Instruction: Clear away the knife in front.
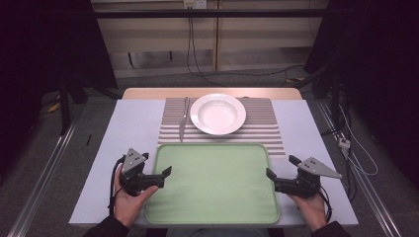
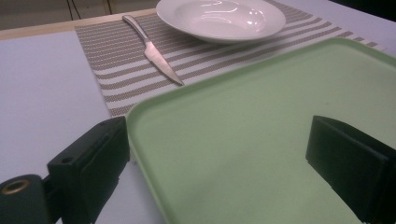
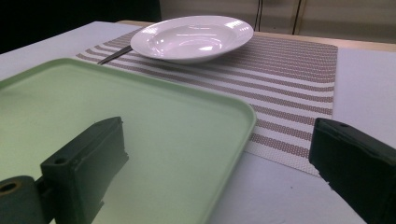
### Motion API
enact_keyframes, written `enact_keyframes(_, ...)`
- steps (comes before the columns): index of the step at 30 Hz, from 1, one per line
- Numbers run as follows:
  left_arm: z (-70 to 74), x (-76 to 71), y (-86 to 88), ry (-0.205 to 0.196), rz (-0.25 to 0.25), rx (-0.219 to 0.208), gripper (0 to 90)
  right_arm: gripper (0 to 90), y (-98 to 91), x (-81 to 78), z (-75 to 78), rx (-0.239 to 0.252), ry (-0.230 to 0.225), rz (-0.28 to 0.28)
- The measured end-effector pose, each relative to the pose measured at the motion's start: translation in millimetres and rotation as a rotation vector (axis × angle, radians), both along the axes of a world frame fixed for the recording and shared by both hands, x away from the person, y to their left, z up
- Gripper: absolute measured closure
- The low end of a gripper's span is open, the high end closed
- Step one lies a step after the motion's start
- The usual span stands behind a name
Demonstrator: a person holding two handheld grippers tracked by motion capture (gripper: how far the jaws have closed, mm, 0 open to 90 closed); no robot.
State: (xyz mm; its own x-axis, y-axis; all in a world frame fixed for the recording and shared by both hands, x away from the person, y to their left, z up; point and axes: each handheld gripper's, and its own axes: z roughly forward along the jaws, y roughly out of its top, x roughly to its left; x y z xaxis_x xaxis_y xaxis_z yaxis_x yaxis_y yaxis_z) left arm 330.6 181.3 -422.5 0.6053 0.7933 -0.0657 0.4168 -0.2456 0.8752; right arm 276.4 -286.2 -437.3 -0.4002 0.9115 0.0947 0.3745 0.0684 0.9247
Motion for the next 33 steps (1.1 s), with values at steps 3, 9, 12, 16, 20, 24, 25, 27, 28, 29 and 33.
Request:
enact_keyframes(3,-0.4,0.6,-0.5,0.003,-0.001,-0.005,6.2,3.6,0.0,-0.2,-0.2,-0.002,0.001,0.002)
enact_keyframes(9,-0.4,2.7,-1.8,0.018,-0.003,-0.012,6.3,3.6,-0.2,0.3,-0.9,0.001,0.006,0.006)
enact_keyframes(12,0.5,3.0,-1.7,0.022,0.006,-0.01,6.3,3.6,-0.7,0.1,-0.8,0.003,0.007,0.007)
enact_keyframes(16,1.1,5.2,-3.6,0.034,0.0,-0.005,6.2,3.6,-0.5,1.1,-1.3,0.008,0.01,0.01)
enact_keyframes(20,3.7,7.5,-5.2,0.034,-0.001,-0.01,6.2,3.6,0.1,1.6,-1.3,0.002,0.011,0.012)
enact_keyframes(24,4.5,10.1,-8.8,0.042,-0.001,-0.002,6.2,3.6,0.2,1.8,-1.4,0.002,0.013,0.011)
enact_keyframes(25,3.5,10.5,-10.5,0.044,-0.005,-0.006,6.3,3.6,0.2,1.8,-1.4,0.002,0.013,0.012)
enact_keyframes(27,2.8,10.7,-12.4,0.053,-0.021,0.007,6.3,3.6,0.4,1.6,-1.3,-0.004,0.012,0.017)
enact_keyframes(28,2.3,10.7,-13.2,0.052,-0.023,0.003,6.2,3.6,0.8,1.3,-1.2,0.0,0.013,0.018)
enact_keyframes(29,2.4,10.4,-13.4,0.053,-0.026,0.003,6.2,3.6,0.9,1.1,-1.0,-0.001,0.014,0.018)
enact_keyframes(33,3.8,9.6,-13.8,0.043,-0.024,0.006,6.2,3.6,2.1,0.2,-0.6,-0.005,0.013,0.017)
